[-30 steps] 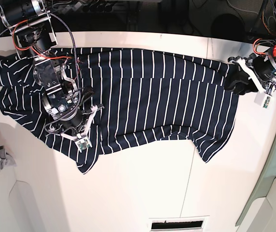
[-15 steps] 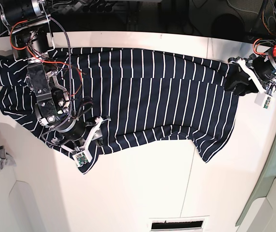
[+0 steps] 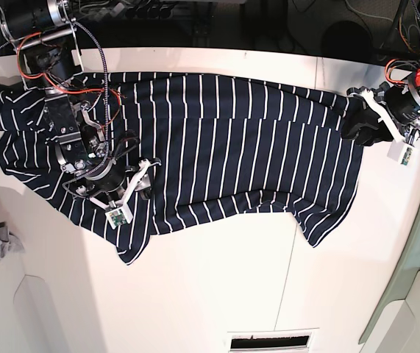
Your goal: Layout the t-shirt on the table in an organized manner, then fold the t-shirt properly
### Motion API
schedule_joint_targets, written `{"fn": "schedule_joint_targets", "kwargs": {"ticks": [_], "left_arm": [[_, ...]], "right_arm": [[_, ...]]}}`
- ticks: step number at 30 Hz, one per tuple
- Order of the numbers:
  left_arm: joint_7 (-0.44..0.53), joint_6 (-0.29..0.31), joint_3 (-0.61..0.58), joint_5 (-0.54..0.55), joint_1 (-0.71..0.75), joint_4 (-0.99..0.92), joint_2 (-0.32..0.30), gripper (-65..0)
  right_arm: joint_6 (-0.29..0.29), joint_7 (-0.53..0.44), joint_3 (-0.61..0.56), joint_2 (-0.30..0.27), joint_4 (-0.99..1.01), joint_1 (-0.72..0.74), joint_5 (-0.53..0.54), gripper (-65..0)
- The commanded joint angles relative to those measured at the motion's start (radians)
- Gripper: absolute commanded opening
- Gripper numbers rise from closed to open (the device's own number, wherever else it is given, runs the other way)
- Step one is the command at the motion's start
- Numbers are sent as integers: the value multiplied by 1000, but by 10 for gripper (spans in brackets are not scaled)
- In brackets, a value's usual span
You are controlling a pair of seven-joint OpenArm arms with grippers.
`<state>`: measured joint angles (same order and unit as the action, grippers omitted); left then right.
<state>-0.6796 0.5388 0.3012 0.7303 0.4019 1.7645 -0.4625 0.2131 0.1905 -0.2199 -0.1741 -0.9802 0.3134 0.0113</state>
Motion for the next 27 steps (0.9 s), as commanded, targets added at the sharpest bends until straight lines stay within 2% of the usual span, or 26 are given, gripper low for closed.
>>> {"fn": "schedule_joint_targets", "kwargs": {"ticks": [1, 10, 15, 16, 20, 25, 27], "left_arm": [[25, 7, 8, 17, -3, 13, -14, -379], [24, 7, 8, 29, -2, 13, -14, -379], [24, 7, 8, 29, -2, 13, -14, -379], [24, 7, 8, 29, -2, 13, -14, -379], [24, 7, 8, 29, -3, 13, -14, -379], [24, 7, 8, 29, -3, 13, -14, -379], [24, 7, 8, 29, -3, 13, -14, -379]], "right_arm": [[-3, -16, 3, 1, -8, 24, 4, -312], [-4, -18, 3, 39, -8, 25, 4, -312], [-7, -19, 3, 42, -9, 25, 4, -318], [-8, -19, 3, 42, -9, 25, 4, -343], [-7, -19, 3, 42, -9, 24, 3, -509], [-7, -42, 3, 42, -9, 25, -18, -650], [-7, -42, 3, 42, -9, 25, -49, -650]]}}
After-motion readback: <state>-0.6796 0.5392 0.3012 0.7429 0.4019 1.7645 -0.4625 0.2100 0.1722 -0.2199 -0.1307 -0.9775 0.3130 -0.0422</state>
